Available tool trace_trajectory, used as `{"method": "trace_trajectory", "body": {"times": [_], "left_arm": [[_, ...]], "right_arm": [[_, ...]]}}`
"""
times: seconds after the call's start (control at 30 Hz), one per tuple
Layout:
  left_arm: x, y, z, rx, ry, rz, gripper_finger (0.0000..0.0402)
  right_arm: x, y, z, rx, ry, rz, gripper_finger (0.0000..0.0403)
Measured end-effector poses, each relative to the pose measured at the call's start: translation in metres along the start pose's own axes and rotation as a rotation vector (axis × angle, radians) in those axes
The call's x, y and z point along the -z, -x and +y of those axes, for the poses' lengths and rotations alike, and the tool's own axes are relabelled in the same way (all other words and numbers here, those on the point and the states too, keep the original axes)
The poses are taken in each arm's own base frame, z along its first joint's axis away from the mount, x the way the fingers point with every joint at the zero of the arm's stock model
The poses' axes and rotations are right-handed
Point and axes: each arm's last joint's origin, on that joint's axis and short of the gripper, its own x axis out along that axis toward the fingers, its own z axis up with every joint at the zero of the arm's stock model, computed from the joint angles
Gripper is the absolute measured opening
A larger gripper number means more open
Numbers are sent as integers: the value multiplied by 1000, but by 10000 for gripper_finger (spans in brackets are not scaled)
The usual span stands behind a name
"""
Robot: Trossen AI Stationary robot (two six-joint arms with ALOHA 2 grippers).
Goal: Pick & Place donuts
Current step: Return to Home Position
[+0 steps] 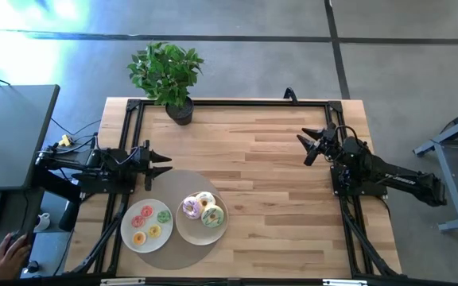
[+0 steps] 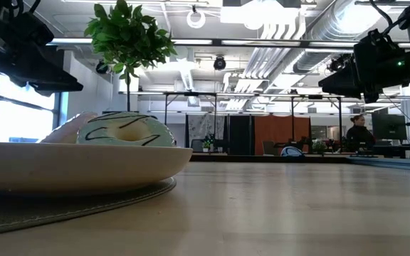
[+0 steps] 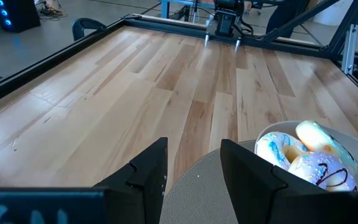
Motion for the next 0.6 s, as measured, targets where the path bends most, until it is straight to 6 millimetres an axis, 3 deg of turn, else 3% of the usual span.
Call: {"method": "trace_trajectory", "body": {"times": [0.6], "left_arm": [[0,0,0,0,0,0,147]], "right_arm": [[0,0,0,0,0,0,173]]}}
